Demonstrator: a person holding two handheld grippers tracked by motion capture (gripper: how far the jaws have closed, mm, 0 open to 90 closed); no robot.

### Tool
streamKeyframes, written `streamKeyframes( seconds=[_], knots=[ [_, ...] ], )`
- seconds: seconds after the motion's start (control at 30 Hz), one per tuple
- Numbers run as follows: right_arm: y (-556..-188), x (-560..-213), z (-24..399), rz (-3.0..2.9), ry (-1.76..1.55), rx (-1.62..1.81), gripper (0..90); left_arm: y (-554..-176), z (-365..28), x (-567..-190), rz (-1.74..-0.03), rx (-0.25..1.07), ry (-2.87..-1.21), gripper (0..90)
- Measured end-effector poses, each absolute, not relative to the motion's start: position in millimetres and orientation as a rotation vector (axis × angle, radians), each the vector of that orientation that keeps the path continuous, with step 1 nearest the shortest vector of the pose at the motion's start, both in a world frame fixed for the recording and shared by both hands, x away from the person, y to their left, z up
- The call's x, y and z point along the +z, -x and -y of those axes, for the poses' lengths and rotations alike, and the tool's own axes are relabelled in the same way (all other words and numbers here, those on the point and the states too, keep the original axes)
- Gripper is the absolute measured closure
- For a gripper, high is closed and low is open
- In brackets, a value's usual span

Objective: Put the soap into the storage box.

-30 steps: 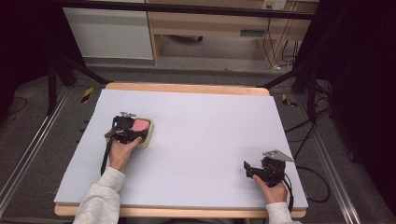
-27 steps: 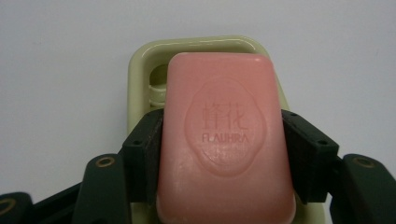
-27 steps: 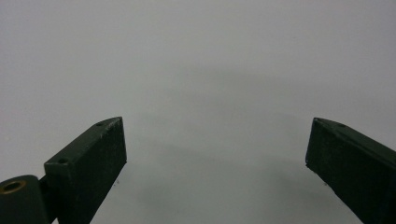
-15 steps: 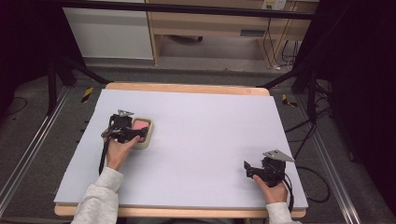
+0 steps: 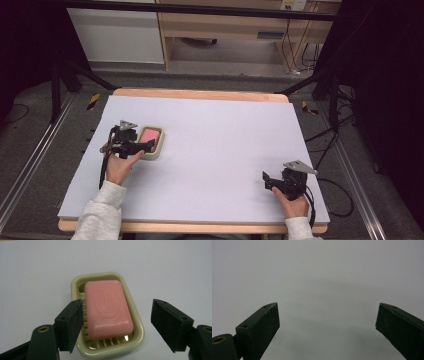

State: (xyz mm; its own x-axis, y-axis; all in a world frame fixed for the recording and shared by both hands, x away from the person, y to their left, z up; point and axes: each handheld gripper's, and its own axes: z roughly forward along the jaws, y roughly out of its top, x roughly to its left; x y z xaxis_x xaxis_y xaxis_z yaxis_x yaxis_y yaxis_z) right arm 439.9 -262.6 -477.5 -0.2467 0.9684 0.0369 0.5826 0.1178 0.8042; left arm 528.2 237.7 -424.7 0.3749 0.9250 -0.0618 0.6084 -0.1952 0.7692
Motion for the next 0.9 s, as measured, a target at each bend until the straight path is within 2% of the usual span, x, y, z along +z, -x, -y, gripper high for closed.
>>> streamKeyframes(
  seconds=[0.33, 0.9],
  knots=[
    [-439.4, -477.1, 265.6, -1.878, -1.511, 0.986, 5.5, -496.2, -256.5, -431.7, -1.252, 0.527, -1.866, 24.9],
    [-437.4, -477.7, 271.1, -1.860, -1.524, 0.964, 5.4, -453.6, -298.0, -464.0, -1.313, 0.600, -1.849, 24.1]
  ],
)
